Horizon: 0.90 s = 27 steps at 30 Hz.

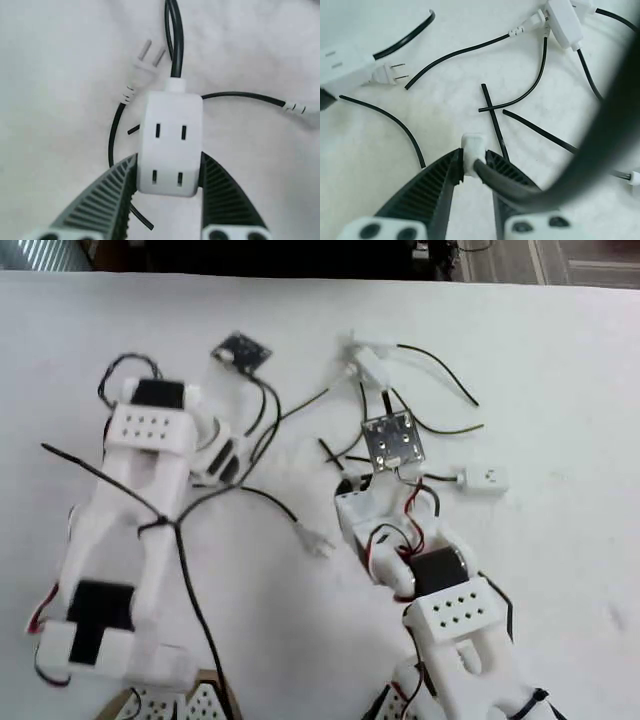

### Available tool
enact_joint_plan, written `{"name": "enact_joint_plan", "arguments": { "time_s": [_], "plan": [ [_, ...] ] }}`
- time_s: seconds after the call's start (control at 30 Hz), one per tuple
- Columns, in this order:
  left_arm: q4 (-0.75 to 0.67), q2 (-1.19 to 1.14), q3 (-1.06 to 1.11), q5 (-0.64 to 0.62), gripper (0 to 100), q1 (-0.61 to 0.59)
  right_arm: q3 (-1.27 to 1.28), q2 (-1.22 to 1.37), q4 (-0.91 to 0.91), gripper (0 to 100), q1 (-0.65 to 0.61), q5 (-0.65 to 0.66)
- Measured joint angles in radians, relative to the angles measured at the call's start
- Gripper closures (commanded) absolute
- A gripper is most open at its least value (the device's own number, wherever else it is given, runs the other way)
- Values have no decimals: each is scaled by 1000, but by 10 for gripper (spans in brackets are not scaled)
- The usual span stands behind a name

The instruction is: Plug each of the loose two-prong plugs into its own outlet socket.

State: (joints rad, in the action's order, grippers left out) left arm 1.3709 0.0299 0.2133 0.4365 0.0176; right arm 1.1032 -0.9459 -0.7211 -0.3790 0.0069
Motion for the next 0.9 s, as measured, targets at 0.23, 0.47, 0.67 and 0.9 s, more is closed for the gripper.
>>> {"name": "enact_joint_plan", "arguments": {
  "time_s": [0.23, 0.47, 0.67, 0.9],
  "plan": [
    [-235, 206, 448, 9, 978, 71, 0, 0, 34, 981, 69, 0],
    [-416, 270, 687, -38, 825, 226, 0, 0, 34, 981, 74, 0],
    [-417, 273, 715, -94, 642, 212, 0, 0, 34, 981, 75, 0],
    [-322, 284, 628, -183, 642, 123, 0, 0, 34, 981, 75, 0]
  ]
}}
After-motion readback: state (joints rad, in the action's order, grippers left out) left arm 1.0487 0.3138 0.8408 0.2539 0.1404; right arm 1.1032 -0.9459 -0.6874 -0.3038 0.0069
